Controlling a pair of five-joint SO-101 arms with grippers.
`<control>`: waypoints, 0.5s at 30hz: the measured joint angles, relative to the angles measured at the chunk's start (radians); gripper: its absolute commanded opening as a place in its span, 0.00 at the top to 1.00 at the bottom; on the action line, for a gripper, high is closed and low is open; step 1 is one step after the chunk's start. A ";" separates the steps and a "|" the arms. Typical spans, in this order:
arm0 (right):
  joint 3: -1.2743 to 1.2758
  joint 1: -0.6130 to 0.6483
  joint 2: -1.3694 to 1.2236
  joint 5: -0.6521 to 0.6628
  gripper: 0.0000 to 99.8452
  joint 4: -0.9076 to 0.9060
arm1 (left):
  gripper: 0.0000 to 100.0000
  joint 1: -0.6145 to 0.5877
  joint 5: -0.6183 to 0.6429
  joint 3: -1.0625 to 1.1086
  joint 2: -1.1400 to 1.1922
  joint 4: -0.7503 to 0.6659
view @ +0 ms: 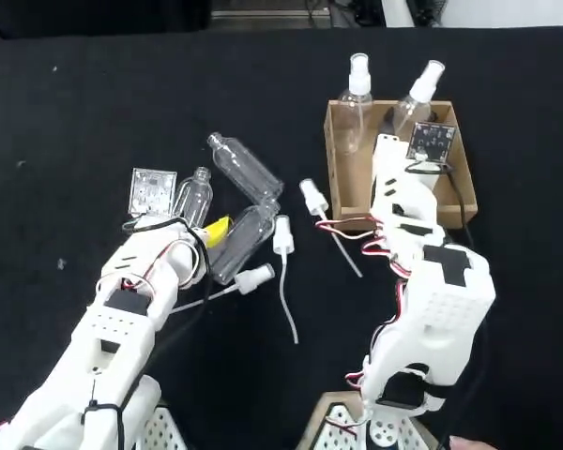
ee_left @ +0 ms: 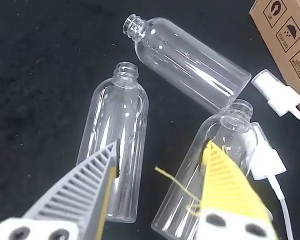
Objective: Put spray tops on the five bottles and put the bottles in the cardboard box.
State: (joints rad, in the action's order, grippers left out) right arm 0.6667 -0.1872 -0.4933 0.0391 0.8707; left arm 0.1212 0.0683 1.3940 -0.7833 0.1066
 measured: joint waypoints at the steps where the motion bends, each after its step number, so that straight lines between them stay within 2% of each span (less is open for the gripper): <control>1: 0.000 0.000 0.000 0.000 0.84 0.000 | 0.74 0.000 0.000 0.000 0.000 0.000; 15: 0.126 0.000 0.103 0.000 0.84 0.003 | 0.74 0.000 0.000 0.000 0.000 0.000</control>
State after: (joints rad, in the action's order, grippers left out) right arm 0.7925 -0.1872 -0.3905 0.0391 0.8738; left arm 0.1212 0.0683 1.3940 -0.7833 0.1066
